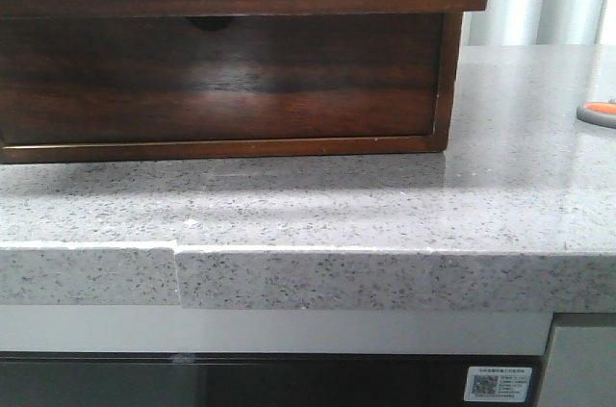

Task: Put scissors in drawer with both arms
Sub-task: 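Pull the drawer open toward the robot with the left gripper, then lower the right gripper and grasp the scissors at the pivot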

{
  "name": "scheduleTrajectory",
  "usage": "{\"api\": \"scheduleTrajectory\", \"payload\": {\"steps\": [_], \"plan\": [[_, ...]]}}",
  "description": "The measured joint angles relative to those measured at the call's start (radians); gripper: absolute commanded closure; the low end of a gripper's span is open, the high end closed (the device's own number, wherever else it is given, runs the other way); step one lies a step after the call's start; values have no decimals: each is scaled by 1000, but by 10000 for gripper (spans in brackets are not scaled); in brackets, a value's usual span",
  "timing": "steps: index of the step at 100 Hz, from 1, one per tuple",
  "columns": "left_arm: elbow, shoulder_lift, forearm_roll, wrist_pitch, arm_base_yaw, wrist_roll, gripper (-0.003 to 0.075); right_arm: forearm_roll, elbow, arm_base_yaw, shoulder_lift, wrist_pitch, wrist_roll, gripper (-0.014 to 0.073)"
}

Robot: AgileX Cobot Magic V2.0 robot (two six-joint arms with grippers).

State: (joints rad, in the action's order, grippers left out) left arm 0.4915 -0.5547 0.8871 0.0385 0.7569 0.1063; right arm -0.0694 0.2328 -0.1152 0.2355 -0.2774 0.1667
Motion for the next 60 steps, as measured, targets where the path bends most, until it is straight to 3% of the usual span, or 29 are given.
{"api": "scheduleTrajectory", "payload": {"steps": [18,38,60], "plan": [[0,133,-135,-13,0,0,455,-2,48,0,99,-13,0,330],[0,193,-155,-80,0,0,456,-2,195,0,262,-122,0,330],[0,194,-161,-99,0,0,456,-3,307,0,383,-89,0,330]]}}
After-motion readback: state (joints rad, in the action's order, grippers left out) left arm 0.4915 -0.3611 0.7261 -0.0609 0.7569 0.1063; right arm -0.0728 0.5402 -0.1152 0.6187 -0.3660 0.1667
